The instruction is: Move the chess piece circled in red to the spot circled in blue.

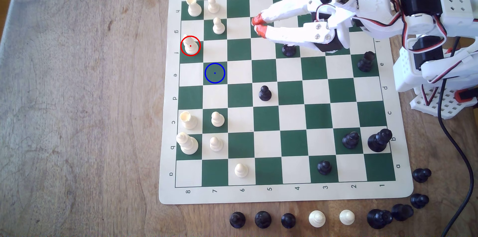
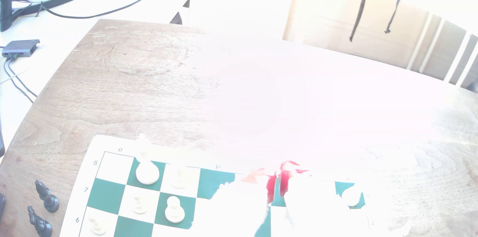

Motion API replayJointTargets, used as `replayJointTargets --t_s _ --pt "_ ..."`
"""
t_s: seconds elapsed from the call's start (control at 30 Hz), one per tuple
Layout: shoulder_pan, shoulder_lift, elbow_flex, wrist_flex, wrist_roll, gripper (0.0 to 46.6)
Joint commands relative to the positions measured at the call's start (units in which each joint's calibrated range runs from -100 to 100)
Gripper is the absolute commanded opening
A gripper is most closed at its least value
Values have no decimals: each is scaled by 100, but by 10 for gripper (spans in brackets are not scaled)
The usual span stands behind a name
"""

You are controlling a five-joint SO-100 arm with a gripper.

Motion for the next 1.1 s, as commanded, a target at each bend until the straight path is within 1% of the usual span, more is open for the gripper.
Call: replayJointTargets --t_s 0.0,0.1,0.17,0.2,0.27,0.33,0.37,0.4,0.43,0.47,0.57,0.7,0.83,0.9,1.07 --pt "-175 590 -876 -6 5 18" --pt "-136 735 -876 -6 -29 20" --pt "-105 972 -985 101 -190 21" --pt "-81 1074 -1112 224 -269 31" --pt "-66 1312 -1420 535 -288 39" --pt "-19 1821 -1900 494 -313 56" --pt "12 2017 -2100 494 -361 64" --pt "52 2237 -2317 494 -415 72" --pt "145 2730 -2780 543 -537 85" --pt "208 2993 -3052 650 -586 91" --pt "427 3825 -3913 985 -733 99" --pt "638 4563 -4656 1239 -879 107" --pt "755 5259 -5237 1354 -904 110" --pt "818 5658 -5717 1469 -904 113" --pt "959 6295 -6397 1641 -835 116"
